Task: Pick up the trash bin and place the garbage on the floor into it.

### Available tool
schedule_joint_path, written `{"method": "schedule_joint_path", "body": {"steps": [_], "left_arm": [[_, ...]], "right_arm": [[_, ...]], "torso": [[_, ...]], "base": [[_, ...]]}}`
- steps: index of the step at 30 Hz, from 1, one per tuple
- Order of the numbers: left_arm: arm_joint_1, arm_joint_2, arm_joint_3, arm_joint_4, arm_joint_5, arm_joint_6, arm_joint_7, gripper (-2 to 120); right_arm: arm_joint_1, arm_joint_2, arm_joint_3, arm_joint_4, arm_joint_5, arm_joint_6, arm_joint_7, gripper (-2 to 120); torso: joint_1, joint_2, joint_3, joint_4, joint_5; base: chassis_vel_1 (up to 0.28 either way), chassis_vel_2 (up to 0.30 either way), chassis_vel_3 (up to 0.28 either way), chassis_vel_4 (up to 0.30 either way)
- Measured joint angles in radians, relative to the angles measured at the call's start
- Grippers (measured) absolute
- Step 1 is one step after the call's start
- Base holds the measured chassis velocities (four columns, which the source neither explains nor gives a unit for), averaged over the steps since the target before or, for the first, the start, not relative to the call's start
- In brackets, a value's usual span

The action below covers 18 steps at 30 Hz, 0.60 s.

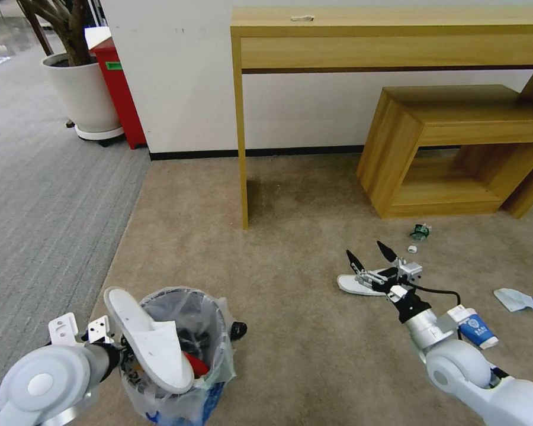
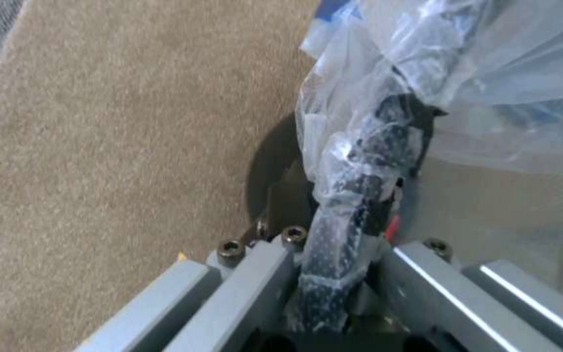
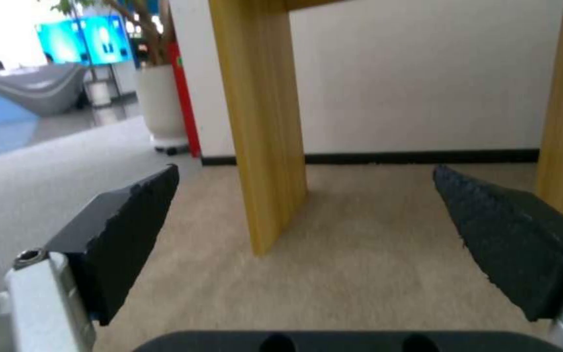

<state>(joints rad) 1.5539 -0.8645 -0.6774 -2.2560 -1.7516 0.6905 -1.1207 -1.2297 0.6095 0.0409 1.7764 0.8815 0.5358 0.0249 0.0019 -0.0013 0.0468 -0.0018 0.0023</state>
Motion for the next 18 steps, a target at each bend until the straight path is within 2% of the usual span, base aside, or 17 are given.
{"method": "schedule_joint_path", "body": {"steps": [4, 9, 18], "left_arm": [[0.0, 0.022, -0.001, 0.012, -0.064, 0.007, -0.03, 0], [-0.011, 0.041, -0.003, 0.007, -0.234, 0.015, -0.097, 0], [-0.003, 0.045, -0.002, -0.014, -0.31, 0.021, -0.124, 0]], "right_arm": [[-0.018, 0.002, -0.002, -0.011, -0.028, 0.005, 0.003, 99], [-0.041, 0.005, 0.005, -0.013, -0.048, 0.013, 0.004, 98], [-0.086, -0.007, 0.027, -0.021, -0.095, 0.003, 0.019, 97]], "torso": [[0.0, 0.0, 0.0, 0.0, 0.0], [0.0, 0.0, 0.0, 0.0, 0.0], [0.0, 0.0, 0.0, 0.0, 0.0]], "base": [[0.0, 0.0, 0.0, 0.0], [0.0, 0.0, 0.0, 0.0], [0.0, 0.0, 0.0, 0.0]]}}
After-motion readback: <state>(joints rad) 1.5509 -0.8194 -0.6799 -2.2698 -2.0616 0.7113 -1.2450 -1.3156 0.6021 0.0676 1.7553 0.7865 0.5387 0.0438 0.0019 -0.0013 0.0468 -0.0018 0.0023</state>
